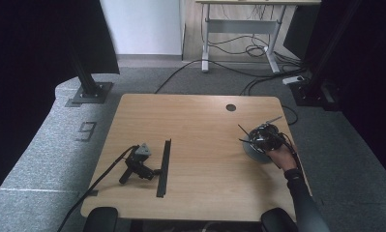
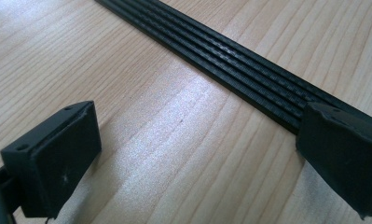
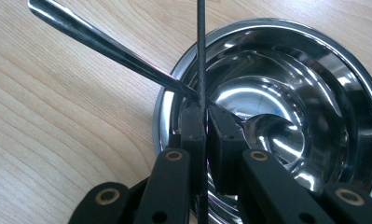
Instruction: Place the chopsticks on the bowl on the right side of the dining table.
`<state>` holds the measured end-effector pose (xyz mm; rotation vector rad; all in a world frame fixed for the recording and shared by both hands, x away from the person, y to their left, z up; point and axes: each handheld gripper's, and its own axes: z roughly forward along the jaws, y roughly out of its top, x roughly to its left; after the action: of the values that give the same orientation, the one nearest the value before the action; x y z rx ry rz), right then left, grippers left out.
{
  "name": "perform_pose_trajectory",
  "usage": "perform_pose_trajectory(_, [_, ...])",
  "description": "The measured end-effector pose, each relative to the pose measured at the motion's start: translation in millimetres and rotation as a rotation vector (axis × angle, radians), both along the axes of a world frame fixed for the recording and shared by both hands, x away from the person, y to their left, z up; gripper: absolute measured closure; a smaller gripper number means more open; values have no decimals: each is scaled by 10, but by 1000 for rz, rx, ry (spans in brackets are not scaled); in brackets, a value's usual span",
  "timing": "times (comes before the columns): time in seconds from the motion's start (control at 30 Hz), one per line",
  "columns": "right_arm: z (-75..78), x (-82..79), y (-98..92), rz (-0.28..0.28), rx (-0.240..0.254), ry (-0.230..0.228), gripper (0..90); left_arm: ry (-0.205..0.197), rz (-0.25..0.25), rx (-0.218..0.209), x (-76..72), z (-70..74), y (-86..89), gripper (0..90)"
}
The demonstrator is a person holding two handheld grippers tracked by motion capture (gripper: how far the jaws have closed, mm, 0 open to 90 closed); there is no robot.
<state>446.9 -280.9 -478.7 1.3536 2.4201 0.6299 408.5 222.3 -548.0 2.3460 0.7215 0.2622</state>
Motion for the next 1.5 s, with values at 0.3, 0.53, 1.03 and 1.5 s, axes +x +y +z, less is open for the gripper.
perform_pose_trajectory(0.3, [108,-101,-31,-3,25,-71,503,0,0,0,0,0,0,0])
perform_pose_trajectory(0.53, [141,-267,-43,13,58,-119,368,0,0,0,0,0,0,0])
perform_pose_trajectory(1.03, [112,-575,94,68,133,-171,139,0,0,0,0,0,0,0])
perform_pose_trajectory(1.5, [24,-757,316,149,160,-163,107,0,0,0,0,0,0,0])
